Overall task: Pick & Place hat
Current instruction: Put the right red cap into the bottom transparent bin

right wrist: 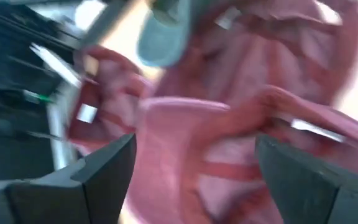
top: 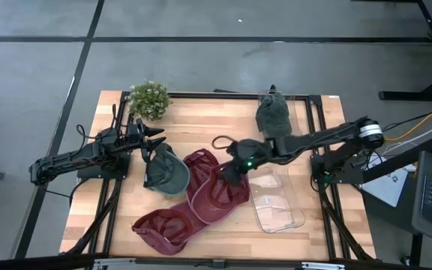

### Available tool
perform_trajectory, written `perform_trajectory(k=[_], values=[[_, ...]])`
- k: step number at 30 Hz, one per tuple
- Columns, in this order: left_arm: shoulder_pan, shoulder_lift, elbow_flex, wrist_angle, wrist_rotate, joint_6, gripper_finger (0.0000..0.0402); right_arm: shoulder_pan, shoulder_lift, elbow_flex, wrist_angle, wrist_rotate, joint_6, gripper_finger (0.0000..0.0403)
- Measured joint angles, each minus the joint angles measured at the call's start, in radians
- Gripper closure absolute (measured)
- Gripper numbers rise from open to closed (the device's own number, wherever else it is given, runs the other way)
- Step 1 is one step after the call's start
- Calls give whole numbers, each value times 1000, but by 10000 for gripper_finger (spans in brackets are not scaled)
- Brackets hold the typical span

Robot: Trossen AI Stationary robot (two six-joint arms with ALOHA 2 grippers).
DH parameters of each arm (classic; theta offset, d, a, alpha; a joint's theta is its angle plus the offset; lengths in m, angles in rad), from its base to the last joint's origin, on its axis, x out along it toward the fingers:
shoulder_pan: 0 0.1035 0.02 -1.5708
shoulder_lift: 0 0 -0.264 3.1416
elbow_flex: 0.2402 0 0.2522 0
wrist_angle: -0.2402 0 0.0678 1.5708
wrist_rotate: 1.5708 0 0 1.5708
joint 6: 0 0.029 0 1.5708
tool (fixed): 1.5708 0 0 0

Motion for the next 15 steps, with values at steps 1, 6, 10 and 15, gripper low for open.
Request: perform_trajectory(k=[1, 6, 10, 15], values=[[0, 0, 0, 0, 0, 0, 227, -5, 16, 22, -51, 1, -26, 79], [0, 0, 0, 0, 0, 0, 230, -21, 72, 165, -363, 77, -172, 79], [0, 0, 0, 0, 0, 0, 230, -33, 88, 261, -537, 156, -246, 79], [0, 0, 0, 0, 0, 0, 230, -51, 93, 270, -609, 210, -272, 79]])
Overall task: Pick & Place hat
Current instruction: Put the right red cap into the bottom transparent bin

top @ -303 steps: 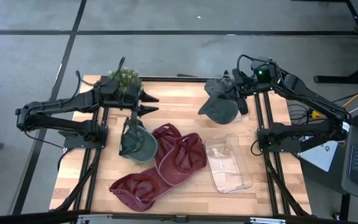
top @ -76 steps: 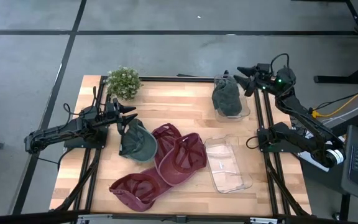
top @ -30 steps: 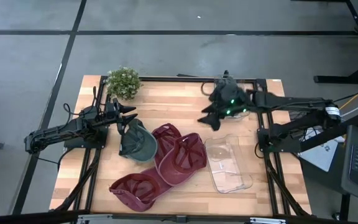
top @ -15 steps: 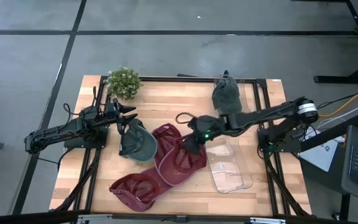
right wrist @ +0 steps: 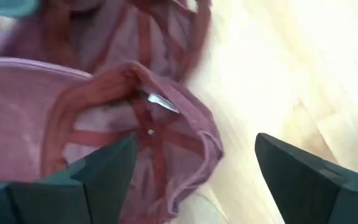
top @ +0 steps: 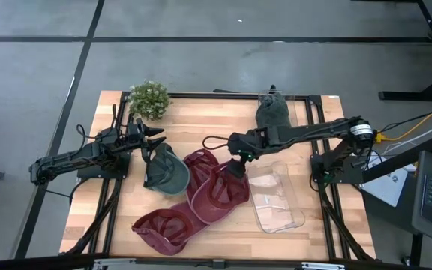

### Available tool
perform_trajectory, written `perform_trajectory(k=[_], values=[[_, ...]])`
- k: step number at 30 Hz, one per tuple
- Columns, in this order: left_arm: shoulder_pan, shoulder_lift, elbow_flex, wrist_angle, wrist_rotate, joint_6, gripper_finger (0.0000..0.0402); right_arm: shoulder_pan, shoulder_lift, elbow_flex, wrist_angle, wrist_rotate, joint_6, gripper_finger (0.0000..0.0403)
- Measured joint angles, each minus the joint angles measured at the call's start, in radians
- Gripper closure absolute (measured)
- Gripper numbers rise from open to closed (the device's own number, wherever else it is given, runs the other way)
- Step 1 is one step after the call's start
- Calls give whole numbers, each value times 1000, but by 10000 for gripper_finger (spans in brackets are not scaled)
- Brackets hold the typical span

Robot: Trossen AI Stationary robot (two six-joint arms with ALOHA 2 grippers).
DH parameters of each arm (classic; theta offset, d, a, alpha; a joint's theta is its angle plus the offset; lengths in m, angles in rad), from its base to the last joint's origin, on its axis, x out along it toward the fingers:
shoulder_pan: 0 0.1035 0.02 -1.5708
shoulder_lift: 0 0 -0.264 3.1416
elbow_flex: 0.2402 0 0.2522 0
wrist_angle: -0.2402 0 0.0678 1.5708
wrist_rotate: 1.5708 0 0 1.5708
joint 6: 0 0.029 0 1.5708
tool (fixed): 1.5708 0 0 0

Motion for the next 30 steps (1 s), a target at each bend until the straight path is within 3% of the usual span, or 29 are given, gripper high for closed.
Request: perform_trajectory(k=[10, 14, 18, 26, 28, 30], values=[[0, 0, 0, 0, 0, 0, 231, -24, 143, -11, -17, -55, -28, 79], [0, 0, 0, 0, 0, 0, 231, -29, 179, -12, -18, -80, -69, 101], [0, 0, 0, 0, 0, 0, 230, -29, 181, -12, -16, -80, -99, 168], [0, 0, 0, 0, 0, 0, 231, -35, 178, -12, -29, -87, -126, 368], [0, 0, 0, 0, 0, 0, 231, -35, 178, -10, -29, -87, -126, 392], [0, 0, 0, 0, 0, 0, 231, -35, 178, 2, -31, -88, -123, 388]])
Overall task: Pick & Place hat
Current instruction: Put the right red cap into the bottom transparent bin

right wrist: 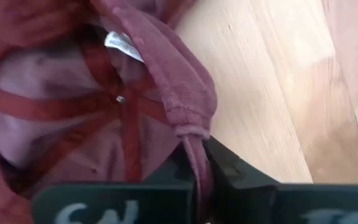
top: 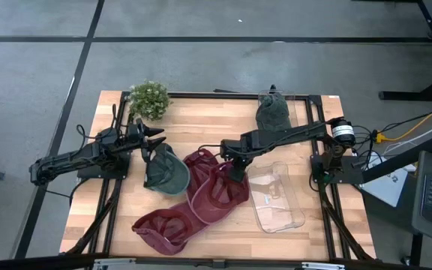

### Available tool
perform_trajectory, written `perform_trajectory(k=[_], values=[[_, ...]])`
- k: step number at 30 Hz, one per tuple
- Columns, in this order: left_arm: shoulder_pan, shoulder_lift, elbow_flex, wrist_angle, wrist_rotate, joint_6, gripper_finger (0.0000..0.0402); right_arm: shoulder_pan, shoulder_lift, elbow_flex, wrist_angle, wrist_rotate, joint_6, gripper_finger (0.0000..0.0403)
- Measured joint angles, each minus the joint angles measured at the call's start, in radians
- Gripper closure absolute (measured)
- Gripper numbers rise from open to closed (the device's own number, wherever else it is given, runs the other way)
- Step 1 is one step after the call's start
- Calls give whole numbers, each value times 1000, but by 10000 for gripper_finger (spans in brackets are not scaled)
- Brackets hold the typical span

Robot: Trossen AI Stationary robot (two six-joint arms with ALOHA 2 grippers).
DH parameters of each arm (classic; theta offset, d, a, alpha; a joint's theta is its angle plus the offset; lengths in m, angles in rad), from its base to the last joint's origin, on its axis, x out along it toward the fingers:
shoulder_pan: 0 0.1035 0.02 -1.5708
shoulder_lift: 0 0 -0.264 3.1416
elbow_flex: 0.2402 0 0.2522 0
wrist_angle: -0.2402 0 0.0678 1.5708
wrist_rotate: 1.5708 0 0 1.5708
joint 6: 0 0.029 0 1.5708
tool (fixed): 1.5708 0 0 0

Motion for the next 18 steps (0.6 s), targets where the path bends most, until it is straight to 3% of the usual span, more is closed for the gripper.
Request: perform_trajectory(k=[7, 15, 18], values=[[0, 0, 0, 0, 0, 0, 231, -1, 0, 127, 2, 42, -5, 397], [0, 1, 0, 18, 0, -2, 230, -1, 0, 357, -27, 194, -56, 399], [0, 0, 0, 51, 20, -100, 231, -1, 0, 460, -65, 274, -96, 400]])
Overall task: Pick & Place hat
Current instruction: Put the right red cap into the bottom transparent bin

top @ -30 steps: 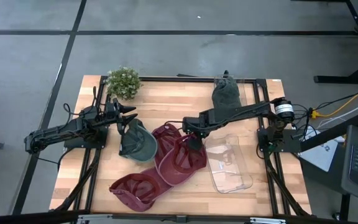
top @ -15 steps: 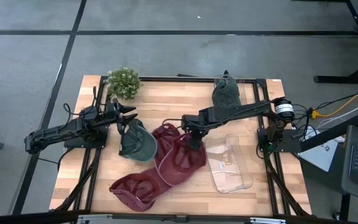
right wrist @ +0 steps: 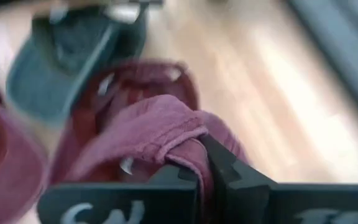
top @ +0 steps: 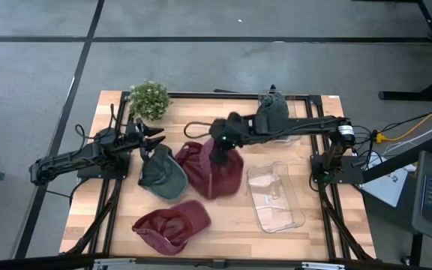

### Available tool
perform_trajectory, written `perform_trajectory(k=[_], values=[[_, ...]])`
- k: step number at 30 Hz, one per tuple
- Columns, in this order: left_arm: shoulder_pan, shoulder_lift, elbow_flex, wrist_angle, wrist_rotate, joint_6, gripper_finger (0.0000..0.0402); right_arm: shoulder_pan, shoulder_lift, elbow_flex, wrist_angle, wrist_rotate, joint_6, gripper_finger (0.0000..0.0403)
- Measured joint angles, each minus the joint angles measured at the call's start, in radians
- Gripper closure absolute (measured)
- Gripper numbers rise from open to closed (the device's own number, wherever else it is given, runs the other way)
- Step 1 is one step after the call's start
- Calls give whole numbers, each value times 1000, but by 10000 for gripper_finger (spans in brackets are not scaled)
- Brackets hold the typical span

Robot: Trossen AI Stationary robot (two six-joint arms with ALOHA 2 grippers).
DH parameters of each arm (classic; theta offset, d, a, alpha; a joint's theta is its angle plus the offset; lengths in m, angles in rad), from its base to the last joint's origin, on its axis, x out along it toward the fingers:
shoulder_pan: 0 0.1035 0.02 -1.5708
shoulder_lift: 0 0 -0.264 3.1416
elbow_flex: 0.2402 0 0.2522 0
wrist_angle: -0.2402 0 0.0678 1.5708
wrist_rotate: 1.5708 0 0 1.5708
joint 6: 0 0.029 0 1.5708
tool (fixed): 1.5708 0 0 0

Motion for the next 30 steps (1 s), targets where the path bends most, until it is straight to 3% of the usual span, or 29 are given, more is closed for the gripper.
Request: perform_trajectory(k=[6, 12, 17, 21, 30], values=[[0, 0, 0, 41, -8, -303, 231, -7, -1, 170, -39, 162, -125, 401], [0, 0, 0, 89, -12, -379, 231, -49, -2, 266, -44, 207, -210, 401], [0, 20, 21, 249, 91, -252, 232, -96, -2, 284, -41, 206, -227, 402], [0, 92, 111, 229, 95, -154, 231, -121, -2, 284, -20, 188, -239, 402], [0, 494, 394, 121, 44, 55, 177, -155, -2, 284, 61, 179, -214, 402]])
